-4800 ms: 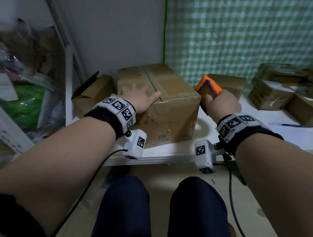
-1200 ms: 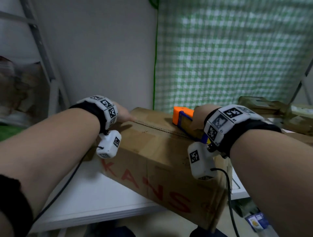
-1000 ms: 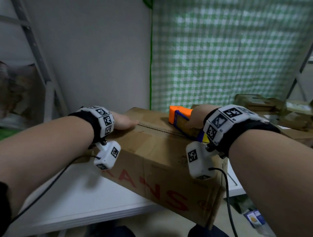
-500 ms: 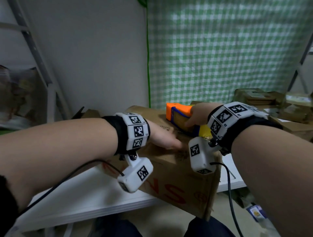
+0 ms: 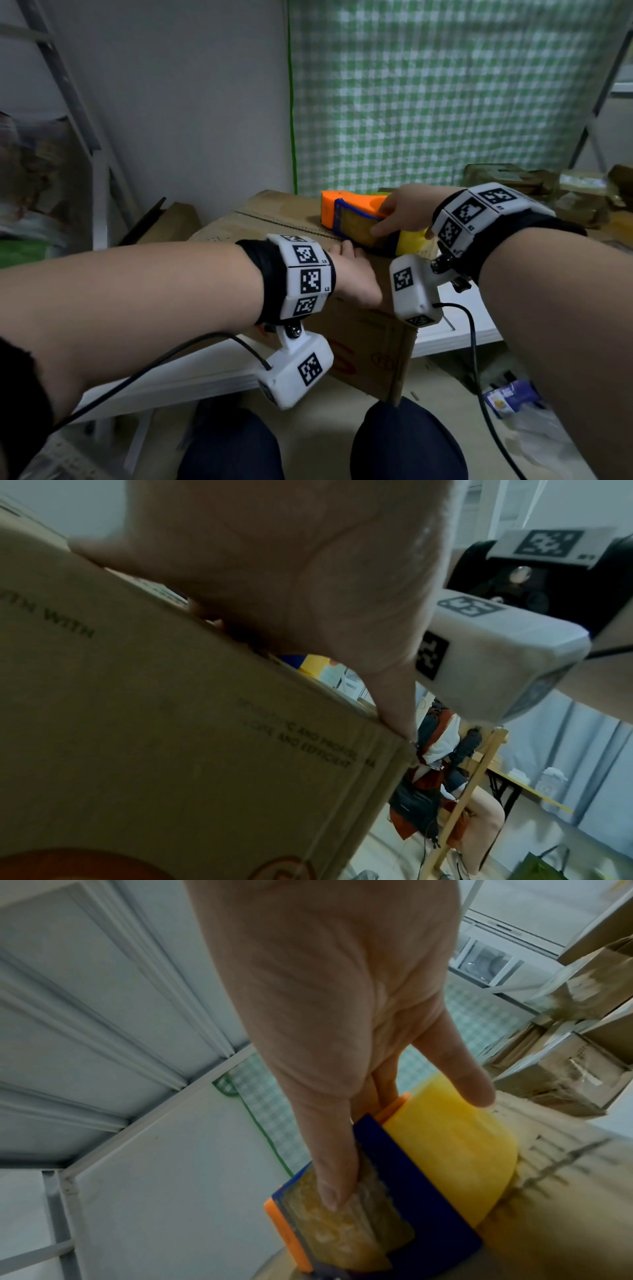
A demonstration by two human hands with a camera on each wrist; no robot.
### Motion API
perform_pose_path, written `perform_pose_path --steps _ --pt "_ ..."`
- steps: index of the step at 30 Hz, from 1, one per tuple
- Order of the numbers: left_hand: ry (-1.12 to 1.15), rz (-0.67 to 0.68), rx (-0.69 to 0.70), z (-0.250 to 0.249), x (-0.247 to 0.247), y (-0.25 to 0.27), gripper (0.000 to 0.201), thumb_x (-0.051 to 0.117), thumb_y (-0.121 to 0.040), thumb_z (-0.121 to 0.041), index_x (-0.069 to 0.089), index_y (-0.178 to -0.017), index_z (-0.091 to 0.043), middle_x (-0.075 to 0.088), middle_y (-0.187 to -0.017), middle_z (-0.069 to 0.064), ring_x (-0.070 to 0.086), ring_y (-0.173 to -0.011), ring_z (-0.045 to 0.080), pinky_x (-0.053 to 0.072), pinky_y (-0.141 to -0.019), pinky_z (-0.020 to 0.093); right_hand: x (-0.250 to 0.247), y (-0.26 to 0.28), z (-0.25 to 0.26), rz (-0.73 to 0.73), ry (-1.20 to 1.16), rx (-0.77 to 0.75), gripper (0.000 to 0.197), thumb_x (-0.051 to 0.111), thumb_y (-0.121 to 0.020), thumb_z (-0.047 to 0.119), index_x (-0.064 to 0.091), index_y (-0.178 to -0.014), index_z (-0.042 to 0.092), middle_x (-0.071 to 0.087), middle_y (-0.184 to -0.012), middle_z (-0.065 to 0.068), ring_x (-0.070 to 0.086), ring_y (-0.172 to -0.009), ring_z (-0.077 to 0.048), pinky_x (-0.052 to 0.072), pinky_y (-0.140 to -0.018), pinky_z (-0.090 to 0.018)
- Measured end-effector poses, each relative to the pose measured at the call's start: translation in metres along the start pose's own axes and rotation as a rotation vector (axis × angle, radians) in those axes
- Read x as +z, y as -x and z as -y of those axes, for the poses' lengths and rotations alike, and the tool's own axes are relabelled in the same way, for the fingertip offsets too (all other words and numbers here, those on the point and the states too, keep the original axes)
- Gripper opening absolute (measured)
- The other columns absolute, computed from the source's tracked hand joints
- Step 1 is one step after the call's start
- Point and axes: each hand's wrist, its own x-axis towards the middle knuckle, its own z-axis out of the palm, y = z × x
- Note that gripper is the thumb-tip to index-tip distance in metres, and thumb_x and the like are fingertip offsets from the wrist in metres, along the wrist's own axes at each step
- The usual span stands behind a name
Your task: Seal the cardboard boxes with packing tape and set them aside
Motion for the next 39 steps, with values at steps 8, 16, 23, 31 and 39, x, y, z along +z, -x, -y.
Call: perform_pose_path --steps 8,16,23,31,39 --pt "-0.016 0.041 0.104 0.0 -0.008 0.008 0.09 0.05 -0.092 -0.048 -0.004 -0.151 -0.005 -0.014 -0.156 0.021 -0.005 -0.144 0.038 0.01 -0.118 0.046 0.0 0.006 -0.002 -0.003 0.022 0.006 0.055 0.052 -0.093 0.049 0.056 -0.129 0.008 0.058 -0.124 -0.012 0.059 -0.107 -0.029 0.052 -0.086 -0.036" --pt "-0.137 0.059 0.164 0.049 -0.034 0.011 0.099 0.061 -0.082 -0.053 0.0 -0.152 -0.02 -0.001 -0.16 0.0 0.006 -0.146 0.019 0.013 -0.118 0.036 0.001 -0.005 0.001 -0.004 0.015 0.014 0.062 0.05 -0.091 0.056 0.058 -0.126 0.005 0.059 -0.123 -0.013 0.061 -0.097 -0.027 0.053 -0.08 -0.035" --pt "-0.151 0.065 0.023 0.08 -0.04 0.013 0.098 0.071 -0.078 -0.024 0.007 -0.151 -0.03 0.015 -0.158 0.001 0.025 -0.141 0.021 0.031 -0.112 0.036 0.011 -0.019 0.023 -0.064 0.014 -0.029 0.065 0.046 -0.089 0.062 0.062 -0.116 0.005 0.065 -0.108 -0.012 0.056 -0.071 -0.018 0.042 -0.055 -0.021" --pt "-0.222 0.049 -0.053 0.11 -0.034 0.016 0.1 0.067 -0.076 -0.003 0.009 -0.15 -0.036 0.047 -0.137 0.008 0.056 -0.107 0.024 0.052 -0.08 0.03 0.014 -0.026 0.04 -0.182 0.0 -0.067 0.048 0.05 -0.089 0.058 0.064 -0.107 0.015 0.06 -0.091 -0.003 0.054 -0.081 -0.02 0.04 -0.07 -0.032" --pt "0.38 -0.093 -0.075 0.147 -0.037 0.018 0.066 0.063 -0.083 -0.011 0.04 -0.143 -0.023 0.054 -0.132 0.001 0.054 -0.115 0.018 0.041 -0.09 0.025 -0.002 -0.021 0.045 -0.425 -0.927 -0.101 0.036 0.058 -0.082 0.041 0.047 -0.059 0.016 0.038 -0.059 -0.001 0.037 -0.056 -0.019 0.031 -0.055 -0.033"
